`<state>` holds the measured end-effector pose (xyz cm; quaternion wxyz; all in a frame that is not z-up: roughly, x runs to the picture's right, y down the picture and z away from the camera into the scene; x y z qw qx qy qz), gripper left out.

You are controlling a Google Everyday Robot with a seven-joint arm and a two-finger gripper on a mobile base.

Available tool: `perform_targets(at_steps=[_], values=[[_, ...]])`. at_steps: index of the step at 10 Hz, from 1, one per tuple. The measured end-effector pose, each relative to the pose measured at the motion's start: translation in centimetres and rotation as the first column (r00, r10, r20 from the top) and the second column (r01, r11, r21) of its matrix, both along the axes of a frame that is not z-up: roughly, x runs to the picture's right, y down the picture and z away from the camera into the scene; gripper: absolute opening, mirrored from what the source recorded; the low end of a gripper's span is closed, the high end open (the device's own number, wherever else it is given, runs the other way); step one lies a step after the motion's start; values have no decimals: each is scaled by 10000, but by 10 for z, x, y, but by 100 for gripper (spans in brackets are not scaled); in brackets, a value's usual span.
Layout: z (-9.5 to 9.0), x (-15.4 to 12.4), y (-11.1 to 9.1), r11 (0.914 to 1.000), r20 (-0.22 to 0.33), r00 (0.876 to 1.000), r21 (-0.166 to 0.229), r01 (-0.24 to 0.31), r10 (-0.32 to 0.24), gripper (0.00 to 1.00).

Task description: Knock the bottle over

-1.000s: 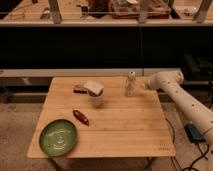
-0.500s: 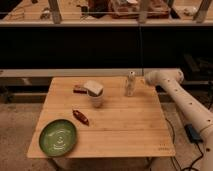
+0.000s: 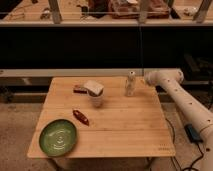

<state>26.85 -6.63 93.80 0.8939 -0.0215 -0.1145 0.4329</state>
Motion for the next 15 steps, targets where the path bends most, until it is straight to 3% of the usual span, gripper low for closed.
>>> perform_targets(at_steps=[4, 8, 11, 15], values=[[-23, -36, 20, 9986, -155, 9994, 445, 302, -296, 7], [-34, -53, 33, 9965, -196, 9981, 596, 588, -577, 7], [-48, -84, 47, 9938, -180, 9964, 723, 842, -831, 7], [-50, -88, 50, 9902, -152, 9940, 874, 1092, -1083, 7]])
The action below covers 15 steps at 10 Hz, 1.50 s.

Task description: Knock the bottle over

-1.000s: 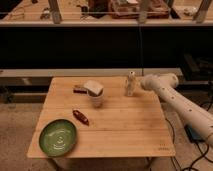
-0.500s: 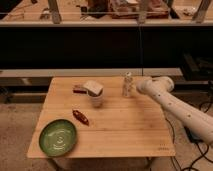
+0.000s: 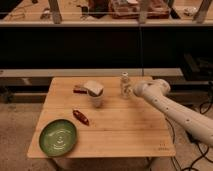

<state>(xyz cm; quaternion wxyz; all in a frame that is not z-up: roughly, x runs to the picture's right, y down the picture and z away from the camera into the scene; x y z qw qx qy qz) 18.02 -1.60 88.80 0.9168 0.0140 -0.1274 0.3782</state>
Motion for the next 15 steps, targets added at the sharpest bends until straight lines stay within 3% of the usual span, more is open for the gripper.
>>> perform_targets(at_steps=[15], values=[[-12, -30, 5, 9994, 400, 9986, 53, 348, -350, 7]])
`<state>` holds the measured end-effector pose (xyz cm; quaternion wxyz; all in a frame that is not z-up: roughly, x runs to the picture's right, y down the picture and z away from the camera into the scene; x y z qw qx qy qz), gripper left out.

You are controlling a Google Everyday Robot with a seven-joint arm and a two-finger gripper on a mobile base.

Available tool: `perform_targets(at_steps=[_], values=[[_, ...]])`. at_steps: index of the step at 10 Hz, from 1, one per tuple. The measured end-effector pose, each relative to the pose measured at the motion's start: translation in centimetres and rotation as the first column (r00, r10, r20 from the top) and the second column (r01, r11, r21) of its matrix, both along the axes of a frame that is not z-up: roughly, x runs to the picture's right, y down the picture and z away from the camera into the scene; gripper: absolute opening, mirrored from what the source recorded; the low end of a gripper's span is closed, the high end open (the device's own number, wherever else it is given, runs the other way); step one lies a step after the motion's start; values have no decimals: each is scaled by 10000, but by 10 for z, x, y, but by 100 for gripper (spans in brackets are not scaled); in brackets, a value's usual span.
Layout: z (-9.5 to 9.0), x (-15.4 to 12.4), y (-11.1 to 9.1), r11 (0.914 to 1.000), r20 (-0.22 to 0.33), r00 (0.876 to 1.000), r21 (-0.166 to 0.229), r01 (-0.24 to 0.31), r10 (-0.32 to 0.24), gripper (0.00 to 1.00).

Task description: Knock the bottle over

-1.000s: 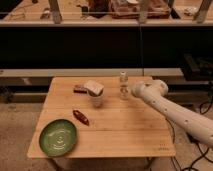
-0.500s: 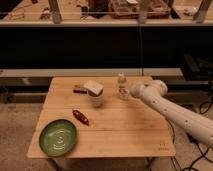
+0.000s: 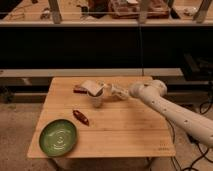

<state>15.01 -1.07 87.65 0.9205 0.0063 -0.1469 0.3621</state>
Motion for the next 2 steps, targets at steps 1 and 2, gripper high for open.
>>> perform_targets(at_steps=[1, 2], values=[[-2, -3, 2, 10000, 23, 10000, 21, 17, -17, 7], [-3, -4, 4, 10000, 50, 10000, 37, 45, -45, 8]])
